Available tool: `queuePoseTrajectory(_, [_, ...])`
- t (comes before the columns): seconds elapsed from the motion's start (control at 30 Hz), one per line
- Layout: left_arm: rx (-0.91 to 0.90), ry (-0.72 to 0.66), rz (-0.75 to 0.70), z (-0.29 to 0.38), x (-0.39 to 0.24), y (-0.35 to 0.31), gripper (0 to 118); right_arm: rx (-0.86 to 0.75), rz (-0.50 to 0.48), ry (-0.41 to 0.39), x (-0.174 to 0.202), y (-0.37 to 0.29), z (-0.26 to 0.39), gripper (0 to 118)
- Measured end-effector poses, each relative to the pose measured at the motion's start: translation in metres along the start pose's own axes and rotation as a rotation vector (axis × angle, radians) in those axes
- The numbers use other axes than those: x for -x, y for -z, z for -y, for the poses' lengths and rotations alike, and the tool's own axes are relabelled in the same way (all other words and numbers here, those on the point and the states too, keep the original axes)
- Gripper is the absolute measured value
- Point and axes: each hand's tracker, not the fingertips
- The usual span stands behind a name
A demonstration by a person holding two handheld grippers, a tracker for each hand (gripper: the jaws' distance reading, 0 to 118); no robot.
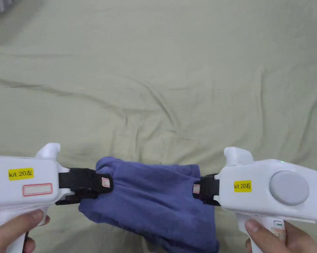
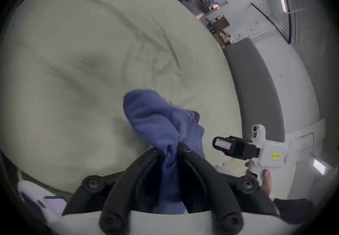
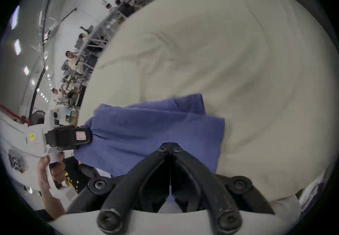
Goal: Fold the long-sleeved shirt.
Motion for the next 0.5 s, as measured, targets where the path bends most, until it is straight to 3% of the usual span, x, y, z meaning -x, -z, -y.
queuePoseTrajectory(0.2, [-0.070,-0.014,-0.197,-0.035,0.067,-0.090,10,0.031,-0.081,-0.107,0.083,0.031,-0.001,0])
queuePoseTrajectory(0.33, [-0.115,-0.033,-0.449,-0.061,0.134,-0.148,10,0.078,-0.151,-0.127,0.134,0.055,0.007,0])
queuePoseTrajectory(0.5, [-0.126,-0.108,-0.777,-0.080,0.216,-0.182,10,0.119,-0.227,-0.208,0.186,0.065,0.026,0])
